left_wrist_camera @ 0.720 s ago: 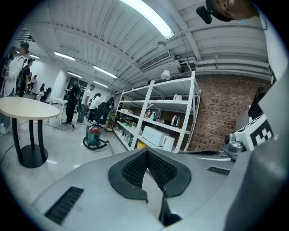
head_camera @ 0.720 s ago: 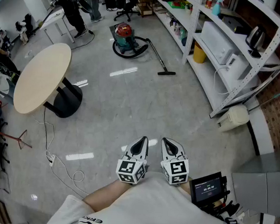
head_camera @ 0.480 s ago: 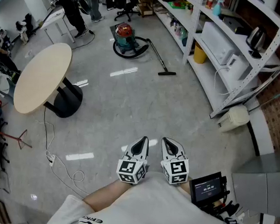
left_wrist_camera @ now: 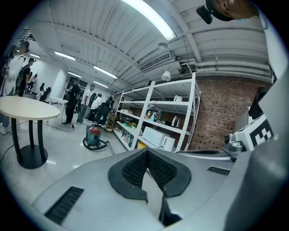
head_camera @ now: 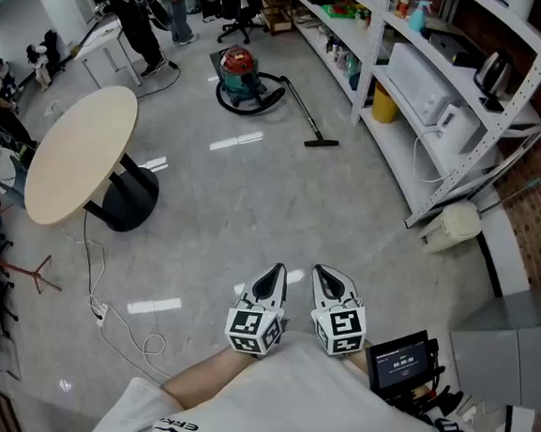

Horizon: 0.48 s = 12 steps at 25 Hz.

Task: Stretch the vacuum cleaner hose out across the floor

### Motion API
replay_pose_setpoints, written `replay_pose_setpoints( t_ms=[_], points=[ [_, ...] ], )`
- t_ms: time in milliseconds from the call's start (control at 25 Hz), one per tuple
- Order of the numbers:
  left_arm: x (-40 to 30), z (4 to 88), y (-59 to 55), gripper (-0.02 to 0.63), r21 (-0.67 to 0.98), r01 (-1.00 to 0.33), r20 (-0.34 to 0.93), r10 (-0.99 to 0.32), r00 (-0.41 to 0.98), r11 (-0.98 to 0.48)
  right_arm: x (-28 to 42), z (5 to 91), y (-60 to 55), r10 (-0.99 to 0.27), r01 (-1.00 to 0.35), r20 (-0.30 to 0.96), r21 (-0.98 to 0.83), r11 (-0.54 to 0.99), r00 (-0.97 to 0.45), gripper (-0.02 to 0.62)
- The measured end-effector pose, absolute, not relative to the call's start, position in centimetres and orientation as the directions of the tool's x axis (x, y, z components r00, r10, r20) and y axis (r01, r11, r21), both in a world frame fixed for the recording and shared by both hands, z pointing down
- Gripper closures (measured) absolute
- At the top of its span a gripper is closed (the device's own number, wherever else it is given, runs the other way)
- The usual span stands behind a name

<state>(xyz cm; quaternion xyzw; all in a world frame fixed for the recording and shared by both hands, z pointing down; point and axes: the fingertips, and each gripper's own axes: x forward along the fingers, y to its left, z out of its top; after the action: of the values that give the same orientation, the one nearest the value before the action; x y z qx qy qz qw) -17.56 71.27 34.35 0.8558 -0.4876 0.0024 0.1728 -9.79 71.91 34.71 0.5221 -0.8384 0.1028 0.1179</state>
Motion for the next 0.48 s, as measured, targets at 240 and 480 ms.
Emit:
replay_pose_setpoints(
  t_ms=[240, 480],
  points=[
    [-20.3, 34.8, 71.4, 0.604, 0.299, -0.819, 0.178, -0.815, 0.552, -0.49, -12.5, 35.0, 72.1, -0.86, -0.912, 0.316, -0.041, 0.409, -0.4, 0.595],
    [-22.2, 35.5, 70.7, 0.604, 0.309, -0.808, 0.189, -0.8, 0.569, -0.502, -13.8, 35.0, 70.9, -0.876, -0.928, 0.319, -0.037, 0.371, -0.363, 0.595]
  ],
)
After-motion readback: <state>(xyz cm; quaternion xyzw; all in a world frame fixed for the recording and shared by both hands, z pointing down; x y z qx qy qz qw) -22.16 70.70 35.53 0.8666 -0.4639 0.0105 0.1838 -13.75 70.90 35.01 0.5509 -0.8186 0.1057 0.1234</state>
